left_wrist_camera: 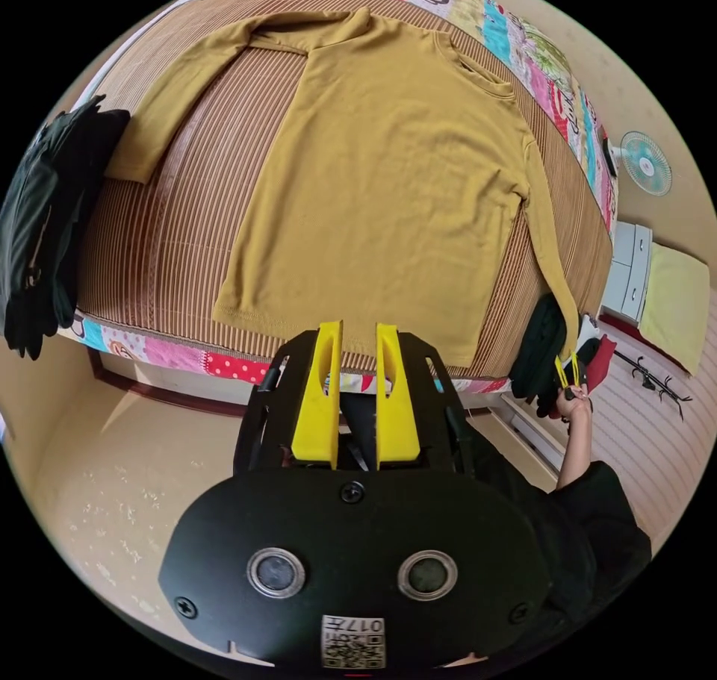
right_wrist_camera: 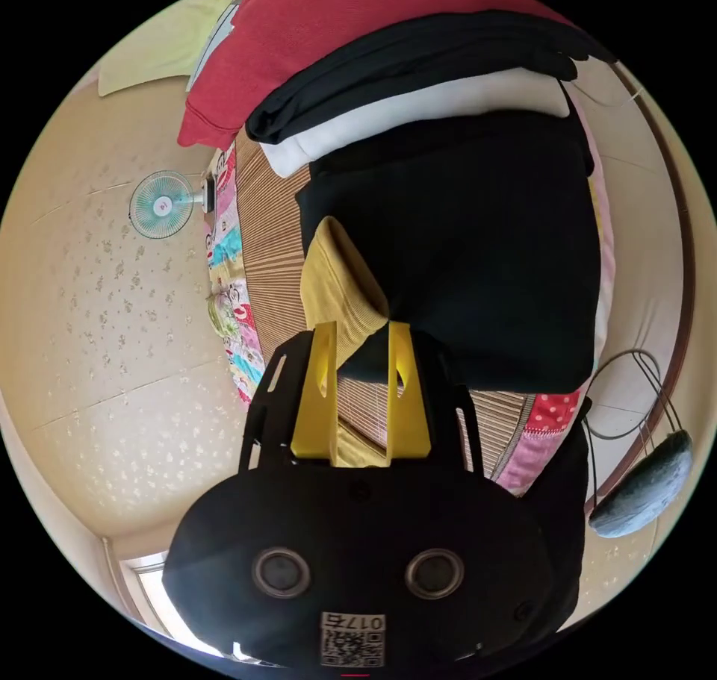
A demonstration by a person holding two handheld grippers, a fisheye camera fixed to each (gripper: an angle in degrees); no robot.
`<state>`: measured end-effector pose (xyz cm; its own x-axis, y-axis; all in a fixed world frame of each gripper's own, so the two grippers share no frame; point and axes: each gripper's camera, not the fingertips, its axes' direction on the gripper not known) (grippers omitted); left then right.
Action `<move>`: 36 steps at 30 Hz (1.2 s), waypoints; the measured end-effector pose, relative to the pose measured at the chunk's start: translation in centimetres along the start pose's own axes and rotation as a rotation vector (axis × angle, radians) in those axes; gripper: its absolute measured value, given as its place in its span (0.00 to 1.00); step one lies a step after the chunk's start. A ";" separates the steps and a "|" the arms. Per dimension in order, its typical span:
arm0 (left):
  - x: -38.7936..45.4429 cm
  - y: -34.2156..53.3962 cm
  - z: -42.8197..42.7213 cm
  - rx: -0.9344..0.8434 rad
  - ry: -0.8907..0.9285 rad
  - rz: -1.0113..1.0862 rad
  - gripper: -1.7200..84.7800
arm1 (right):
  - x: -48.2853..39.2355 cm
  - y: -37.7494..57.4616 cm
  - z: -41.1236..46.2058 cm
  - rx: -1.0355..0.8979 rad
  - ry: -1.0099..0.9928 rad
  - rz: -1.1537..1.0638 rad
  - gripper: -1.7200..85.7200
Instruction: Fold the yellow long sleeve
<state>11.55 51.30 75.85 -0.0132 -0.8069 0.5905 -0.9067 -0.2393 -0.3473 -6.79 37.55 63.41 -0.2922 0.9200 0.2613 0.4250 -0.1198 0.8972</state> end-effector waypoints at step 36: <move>-6.3 -4.6 -6.0 -0.134 0.058 0.471 0.11 | -39.1 29.7 18.6 0.018 -0.126 -1.335 0.04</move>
<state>13.31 60.72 78.08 -0.4545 -0.7785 0.4328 -0.8427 0.2185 -0.4920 33.20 4.94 73.27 -0.4097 0.3559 -0.8399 -0.1102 0.8947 0.4329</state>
